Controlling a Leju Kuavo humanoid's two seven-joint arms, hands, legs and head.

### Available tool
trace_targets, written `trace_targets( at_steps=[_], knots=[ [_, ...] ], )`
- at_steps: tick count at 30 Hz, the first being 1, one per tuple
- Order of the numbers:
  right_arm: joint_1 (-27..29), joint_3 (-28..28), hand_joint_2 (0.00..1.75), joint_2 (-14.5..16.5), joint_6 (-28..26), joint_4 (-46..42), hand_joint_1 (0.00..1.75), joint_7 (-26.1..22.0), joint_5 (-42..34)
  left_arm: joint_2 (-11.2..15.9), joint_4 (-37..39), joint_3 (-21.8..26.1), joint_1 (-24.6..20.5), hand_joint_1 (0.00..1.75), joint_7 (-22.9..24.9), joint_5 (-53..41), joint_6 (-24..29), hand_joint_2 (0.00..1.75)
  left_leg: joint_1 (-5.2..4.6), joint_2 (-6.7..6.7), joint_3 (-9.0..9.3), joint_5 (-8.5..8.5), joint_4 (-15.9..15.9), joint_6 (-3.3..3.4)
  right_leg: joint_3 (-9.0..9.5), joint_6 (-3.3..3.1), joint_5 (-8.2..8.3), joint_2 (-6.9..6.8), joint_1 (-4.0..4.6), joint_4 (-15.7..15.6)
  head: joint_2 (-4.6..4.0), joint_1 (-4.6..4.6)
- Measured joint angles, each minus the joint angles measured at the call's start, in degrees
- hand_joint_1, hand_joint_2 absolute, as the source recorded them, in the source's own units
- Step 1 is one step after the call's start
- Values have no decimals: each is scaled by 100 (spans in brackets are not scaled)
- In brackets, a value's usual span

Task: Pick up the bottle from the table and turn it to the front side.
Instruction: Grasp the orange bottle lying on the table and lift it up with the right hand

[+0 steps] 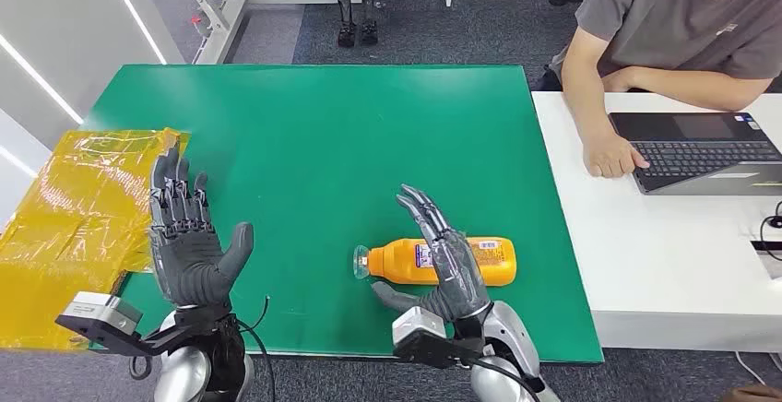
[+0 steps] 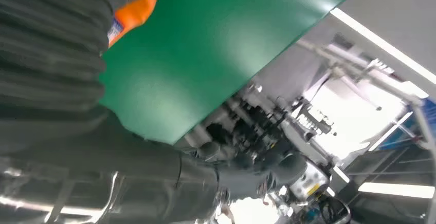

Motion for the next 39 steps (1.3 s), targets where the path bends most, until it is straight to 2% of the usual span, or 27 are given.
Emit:
trace_targets(
  at_steps=[7,13,26,33,39],
  knots=[
    [-572,52,175,-401,737,267,0,564,684,8,0,-2,9,0,0,4,-125,175,-1,-1,1,1,4,0,2,1,1,-1,-1,0,0,1],
    [-1062,202,175,-829,1391,634,0,700,800,9,0,-3,-7,0,0,27,-85,175,0,-1,1,0,6,0,1,1,1,-1,-1,0,0,1],
    [-2481,899,175,-1741,3180,1684,0,670,222,118,21,-112,-110,0,0,250,87,175,-1,-1,1,2,10,2,1,-1,6,-1,-1,0,0,1],
    [-2873,1257,175,-2077,3578,2014,0,702,-61,149,37,-151,-107,0,0,287,36,175,-1,-4,-1,1,10,2,1,0,6,-2,-1,-1,0,1],
    [-3234,1640,175,-2196,3863,2372,0,814,-192,150,81,-151,-107,0,0,289,80,175,-1,-2,1,2,10,3,2,0,6,-1,-1,0,0,0]
  ],
)
